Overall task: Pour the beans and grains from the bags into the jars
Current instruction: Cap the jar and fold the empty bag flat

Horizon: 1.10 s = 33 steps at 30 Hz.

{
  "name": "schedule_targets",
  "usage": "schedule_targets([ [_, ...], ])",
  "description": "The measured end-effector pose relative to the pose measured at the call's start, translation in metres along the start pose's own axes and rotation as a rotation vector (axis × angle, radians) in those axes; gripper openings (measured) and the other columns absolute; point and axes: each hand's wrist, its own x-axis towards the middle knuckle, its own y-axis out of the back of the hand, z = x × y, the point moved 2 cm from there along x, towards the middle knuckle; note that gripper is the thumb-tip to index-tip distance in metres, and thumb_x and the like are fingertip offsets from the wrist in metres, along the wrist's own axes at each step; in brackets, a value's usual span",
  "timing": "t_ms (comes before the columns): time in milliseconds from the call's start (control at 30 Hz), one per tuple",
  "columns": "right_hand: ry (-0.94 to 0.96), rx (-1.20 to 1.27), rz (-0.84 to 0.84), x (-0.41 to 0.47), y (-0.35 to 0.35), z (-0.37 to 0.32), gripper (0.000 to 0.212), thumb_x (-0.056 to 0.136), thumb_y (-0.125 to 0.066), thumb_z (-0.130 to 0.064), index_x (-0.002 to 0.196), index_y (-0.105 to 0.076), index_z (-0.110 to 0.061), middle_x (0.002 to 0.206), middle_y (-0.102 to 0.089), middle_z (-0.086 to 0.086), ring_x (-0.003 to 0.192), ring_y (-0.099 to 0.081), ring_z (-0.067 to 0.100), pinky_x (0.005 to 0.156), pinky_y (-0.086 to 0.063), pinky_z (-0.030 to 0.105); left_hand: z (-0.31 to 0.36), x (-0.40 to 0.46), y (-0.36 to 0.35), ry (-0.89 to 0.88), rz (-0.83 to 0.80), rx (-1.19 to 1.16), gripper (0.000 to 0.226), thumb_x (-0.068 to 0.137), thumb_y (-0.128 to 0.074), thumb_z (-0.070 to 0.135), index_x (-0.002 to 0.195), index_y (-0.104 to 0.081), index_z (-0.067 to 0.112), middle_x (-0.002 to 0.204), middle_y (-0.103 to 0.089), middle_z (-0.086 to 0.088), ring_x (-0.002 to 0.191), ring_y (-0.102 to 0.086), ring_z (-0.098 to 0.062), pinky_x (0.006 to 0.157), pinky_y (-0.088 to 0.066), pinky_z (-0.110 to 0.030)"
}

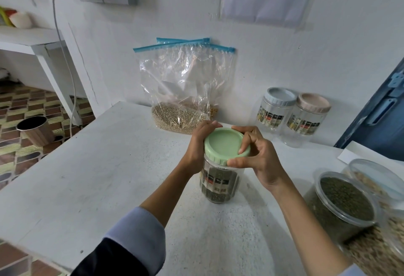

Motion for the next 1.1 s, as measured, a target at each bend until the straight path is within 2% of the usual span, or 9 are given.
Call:
schedule_targets([
  [233,0.105,-0.286,0.139,-0.012,-0.009,-0.002,0.037,0.049,-0.081,-0.047,0.067,-0.055,-0.027,0.098,-0.047,-0.004,0.115,-0.05,-0.001,0.097,-0.04,0.02,-0.005,0.007,0.0,0.057,-0.041,-0.082,0.039,0.098,-0.03,0.038,0.089,-0.061,0.015,0.082,-0.064,-0.009,0.079,-0.062,-0.023,0.07,-0.05,-0.032],
  [300,0.23,-0.419,0.221,-0.019,-0.012,-0.007,0.04,0.062,-0.073,-0.052,0.073,-0.052,-0.02,0.09,-0.046,-0.002,0.098,-0.052,-0.003,0.087,-0.04,0.013,-0.004,0.007,-0.002,0.045,-0.02,-0.069,0.038,0.097,-0.031,0.038,0.088,-0.06,0.015,0.081,-0.065,-0.007,0.077,-0.063,-0.022,0.068,-0.05,-0.031],
  [433,0.307,-0.244,0.378,-0.015,0.005,-0.04,0.058,0.08,-0.058,-0.064,0.071,-0.05,-0.007,0.058,-0.047,-0.002,0.056,-0.046,0.017,0.059,-0.041,0.03,0.0,0.008,-0.005,0.123,-0.017,-0.16,0.041,0.103,-0.027,0.03,0.084,-0.056,0.009,0.069,-0.067,-0.001,0.067,-0.065,-0.016,0.065,-0.051,-0.027],
  [533,0.23,-0.482,-0.014,-0.005,0.0,-0.061,0.04,0.079,-0.069,-0.043,0.101,-0.061,-0.01,0.097,-0.063,-0.005,0.092,-0.057,0.003,0.08,-0.041,0.013,0.004,0.007,-0.007,0.107,-0.046,-0.129,0.044,0.103,-0.022,0.029,0.086,-0.056,0.007,0.069,-0.067,-0.005,0.066,-0.064,-0.018,0.063,-0.05,-0.029],
  [600,0.02,-0.722,-0.322,0.0,-0.009,-0.064,0.067,0.075,-0.079,-0.035,0.132,-0.048,-0.022,0.134,-0.048,-0.009,0.12,-0.043,-0.002,0.098,-0.034,0.014,0.005,0.005,-0.008,0.041,-0.06,-0.095,0.049,0.104,-0.017,0.025,0.088,-0.059,0.006,0.073,-0.068,-0.005,0.07,-0.065,-0.018,0.066,-0.052,-0.03],
  [800,-0.064,-1.418,-0.04,0.008,-0.033,-0.057,0.108,0.054,-0.055,-0.087,0.137,-0.031,-0.021,0.132,-0.04,0.0,0.122,-0.039,0.019,0.097,-0.038,0.034,-0.001,0.003,-0.008,0.0,-0.014,-0.096,0.034,0.103,-0.025,0.005,0.088,-0.055,0.011,0.075,-0.068,0.012,0.07,-0.062,0.0,0.064,-0.05,-0.016],
  [933,0.11,-1.149,-0.308,0.013,-0.036,-0.048,0.113,0.058,-0.053,-0.086,0.148,-0.027,-0.023,0.148,-0.033,-0.003,0.13,-0.038,0.019,0.108,-0.035,0.038,0.003,0.0,-0.007,0.016,-0.083,-0.145,0.042,0.098,-0.022,-0.013,0.097,-0.057,0.01,0.089,-0.071,0.009,0.087,-0.066,-0.005,0.069,-0.05,-0.013],
  [1000,0.209,-1.13,-0.31,0.015,-0.035,-0.041,0.1,0.065,-0.044,-0.082,0.145,-0.039,-0.022,0.145,-0.042,0.0,0.127,-0.044,0.021,0.104,-0.036,0.039,0.001,-0.001,-0.006,0.08,-0.115,-0.112,0.039,0.102,-0.017,-0.004,0.108,-0.055,0.002,0.095,-0.073,-0.003,0.096,-0.067,-0.016,0.068,-0.05,-0.011],
  [1100,0.206,-1.197,-0.249,0.019,-0.036,-0.037,0.084,0.073,-0.029,-0.076,0.137,-0.051,-0.025,0.132,-0.053,-0.001,0.12,-0.047,0.02,0.094,-0.038,0.036,-0.007,-0.004,-0.009,0.068,-0.129,-0.102,0.044,0.105,-0.01,0.008,0.103,-0.054,0.011,0.083,-0.073,0.009,0.088,-0.067,-0.005,0.075,-0.052,-0.015],
])
